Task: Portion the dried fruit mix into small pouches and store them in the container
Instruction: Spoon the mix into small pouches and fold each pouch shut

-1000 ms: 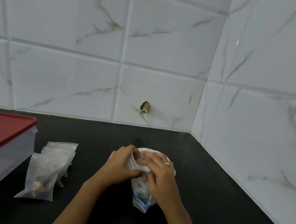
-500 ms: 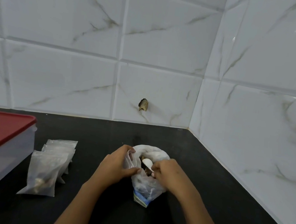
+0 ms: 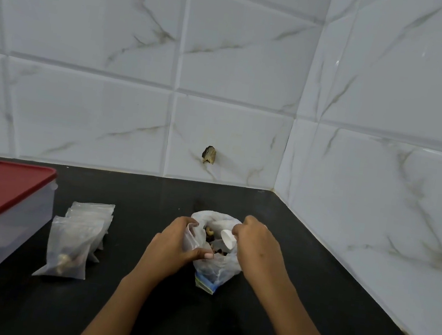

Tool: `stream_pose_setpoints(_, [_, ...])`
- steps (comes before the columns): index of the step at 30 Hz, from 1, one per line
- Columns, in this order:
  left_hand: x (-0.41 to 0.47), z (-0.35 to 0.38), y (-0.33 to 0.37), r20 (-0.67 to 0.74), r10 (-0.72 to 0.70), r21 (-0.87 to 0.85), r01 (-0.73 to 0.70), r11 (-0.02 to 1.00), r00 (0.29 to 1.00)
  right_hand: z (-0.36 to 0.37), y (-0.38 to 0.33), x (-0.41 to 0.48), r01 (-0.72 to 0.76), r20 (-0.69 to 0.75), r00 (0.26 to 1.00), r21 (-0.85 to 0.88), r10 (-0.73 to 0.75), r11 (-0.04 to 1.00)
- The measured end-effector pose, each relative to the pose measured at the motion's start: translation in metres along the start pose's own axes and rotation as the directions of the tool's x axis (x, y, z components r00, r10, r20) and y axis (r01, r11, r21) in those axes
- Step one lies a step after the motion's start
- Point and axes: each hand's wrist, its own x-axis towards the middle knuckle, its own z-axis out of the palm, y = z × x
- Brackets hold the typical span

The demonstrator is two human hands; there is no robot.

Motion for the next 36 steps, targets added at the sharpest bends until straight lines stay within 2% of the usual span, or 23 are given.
stream_pose_setpoints(2, [-0.006, 0.001, 0.006, -0.007, -0.005, 0.001, 0.005, 1.000, 1.000, -0.006, -0.007, 0.000, -0.031, 0.087, 0.996, -0.006, 0.032, 0.999])
stream_pose_setpoints(3, [-0.010, 0.002, 0.009, -0.008, -0.004, 0.001, 0.004, 1.000, 1.000, -0.008, -0.010, 0.006, -0.097, 0.175, 0.980, 0.011, 0.093, 0.995])
stream_pose_setpoints(5, [-0.016, 0.004, 0.015, -0.004, -0.003, 0.010, 0.003, 1.000, 1.000, -0.010, -0.014, 0.021, -0.326, 0.387, 0.884, 0.107, 0.263, 0.939])
stream_pose_setpoints(7, [-0.022, 0.008, 0.018, 0.013, -0.011, 0.043, 0.010, 0.999, 1.000, -0.006, -0.014, 0.021, -0.427, 0.534, 0.801, 0.194, 0.270, 0.883])
stream_pose_setpoints(9, [-0.025, 0.012, 0.020, 0.026, -0.008, 0.082, 0.005, 0.997, 1.000, -0.002, -0.015, 0.025, -0.511, 0.520, 0.791, 0.273, 0.322, 0.815])
stream_pose_setpoints(10, [-0.026, 0.015, 0.020, 0.027, 0.002, 0.086, -0.004, 0.996, 1.000, 0.001, -0.014, 0.027, -0.517, 0.469, 0.816, 0.334, 0.337, 0.788])
stream_pose_setpoints(13, [-0.026, 0.023, 0.020, 0.019, 0.026, 0.075, -0.027, 0.997, 0.999, 0.016, -0.006, 0.019, -0.486, 0.328, 0.870, 0.440, 0.368, 0.755])
stream_pose_setpoints(15, [-0.026, 0.026, 0.019, 0.006, 0.041, 0.069, -0.042, 0.997, 0.999, 0.021, -0.005, 0.012, -0.414, 0.211, 0.910, 0.474, 0.356, 0.777])
stream_pose_setpoints(17, [-0.026, 0.028, 0.019, -0.008, 0.053, 0.014, -0.053, 0.998, 0.999, 0.018, -0.005, 0.016, -0.437, 0.231, 0.899, 0.454, 0.371, 0.776])
stream_pose_setpoints(19, [-0.027, 0.029, 0.020, -0.024, 0.074, -0.042, -0.075, 0.996, 0.997, 0.012, -0.007, 0.024, -0.578, 0.399, 0.812, 0.458, 0.425, 0.675])
stream_pose_setpoints(20, [-0.027, 0.029, 0.020, -0.033, 0.089, -0.055, -0.091, 0.994, 0.995, 0.008, -0.009, 0.023, -0.595, 0.434, 0.799, 0.467, 0.417, 0.654])
stream_pose_setpoints(21, [-0.028, 0.029, 0.020, -0.042, 0.103, -0.060, -0.106, 0.993, 0.994, 0.008, -0.010, 0.022, -0.567, 0.431, 0.818, 0.490, 0.382, 0.662])
stream_pose_setpoints(23, [-0.029, 0.028, 0.020, -0.060, 0.119, -0.078, -0.123, 0.989, 0.991, 0.018, -0.010, 0.017, -0.419, 0.244, 0.908, 0.539, 0.340, 0.731])
stream_pose_setpoints(25, [-0.030, 0.027, 0.020, -0.067, 0.112, -0.118, -0.120, 0.986, 0.991, 0.026, -0.006, 0.008, -0.372, 0.119, 0.918, 0.590, 0.379, 0.716])
stream_pose_setpoints(29, [-0.031, 0.026, 0.018, -0.074, 0.084, -0.173, -0.096, 0.980, 0.994, 0.029, 0.010, 0.008, -0.424, 0.202, 0.874, 0.761, 0.441, 0.492])
stream_pose_setpoints(33, [-0.029, 0.025, 0.018, -0.085, 0.054, -0.214, -0.072, 0.974, 0.995, 0.025, 0.009, 0.003, -0.435, 0.246, 0.872, 0.785, 0.423, 0.441])
stream_pose_setpoints(36, [-0.028, 0.025, 0.017, -0.080, 0.050, -0.221, -0.067, 0.973, 0.996, 0.022, 0.008, 0.009, -0.520, 0.361, 0.817, 0.798, 0.450, 0.305])
